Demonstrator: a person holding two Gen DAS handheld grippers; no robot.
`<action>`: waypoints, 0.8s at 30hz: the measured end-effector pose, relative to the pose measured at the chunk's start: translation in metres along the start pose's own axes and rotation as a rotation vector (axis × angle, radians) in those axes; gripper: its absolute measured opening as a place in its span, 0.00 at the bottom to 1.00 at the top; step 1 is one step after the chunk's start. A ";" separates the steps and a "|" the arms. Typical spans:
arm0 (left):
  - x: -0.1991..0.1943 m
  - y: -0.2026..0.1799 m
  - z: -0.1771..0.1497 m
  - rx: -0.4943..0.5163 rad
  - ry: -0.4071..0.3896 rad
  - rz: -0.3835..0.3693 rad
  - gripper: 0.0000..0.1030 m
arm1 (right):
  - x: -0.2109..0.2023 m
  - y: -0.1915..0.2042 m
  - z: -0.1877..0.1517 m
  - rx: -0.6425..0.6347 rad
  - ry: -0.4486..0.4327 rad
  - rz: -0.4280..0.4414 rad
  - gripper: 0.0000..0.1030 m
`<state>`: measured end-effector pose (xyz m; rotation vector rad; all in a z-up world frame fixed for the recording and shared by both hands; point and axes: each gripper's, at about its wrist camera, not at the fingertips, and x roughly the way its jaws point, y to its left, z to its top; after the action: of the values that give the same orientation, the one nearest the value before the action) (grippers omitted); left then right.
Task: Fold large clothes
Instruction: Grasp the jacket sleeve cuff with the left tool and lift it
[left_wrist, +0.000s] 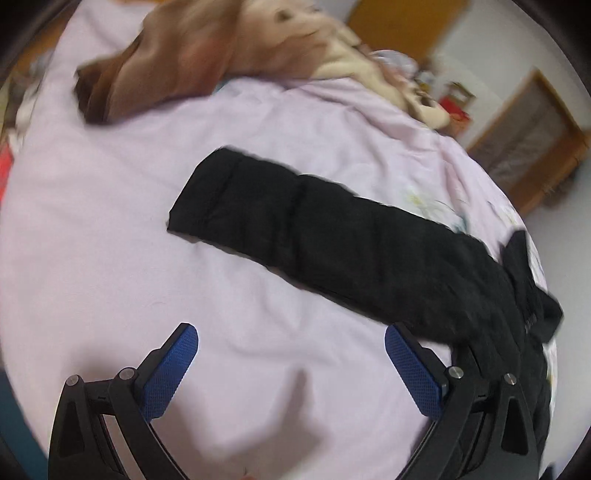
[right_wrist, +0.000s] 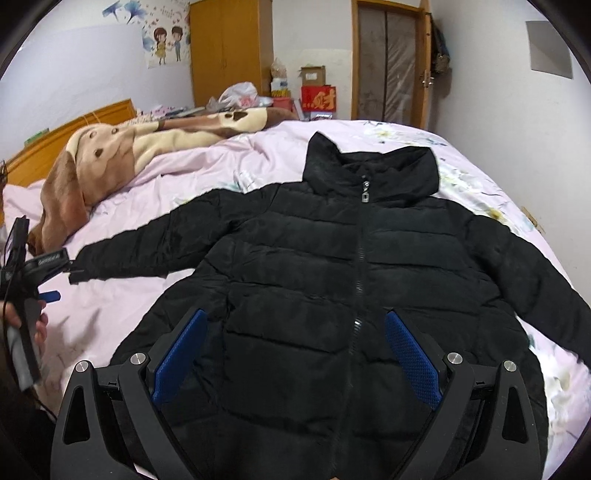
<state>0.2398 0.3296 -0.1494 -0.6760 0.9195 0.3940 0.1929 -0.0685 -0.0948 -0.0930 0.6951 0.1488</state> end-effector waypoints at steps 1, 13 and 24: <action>0.008 0.003 0.004 -0.014 -0.001 0.006 0.99 | 0.005 0.004 0.001 -0.015 0.000 0.000 0.94; 0.085 0.011 0.043 -0.158 0.028 0.040 0.98 | 0.054 0.021 0.010 -0.067 0.064 0.018 0.94; 0.083 -0.010 0.064 -0.167 -0.045 0.071 0.19 | 0.082 0.032 0.022 -0.106 0.117 0.030 0.94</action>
<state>0.3295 0.3683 -0.1876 -0.7856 0.8760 0.5512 0.2636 -0.0249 -0.1318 -0.1941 0.8053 0.2098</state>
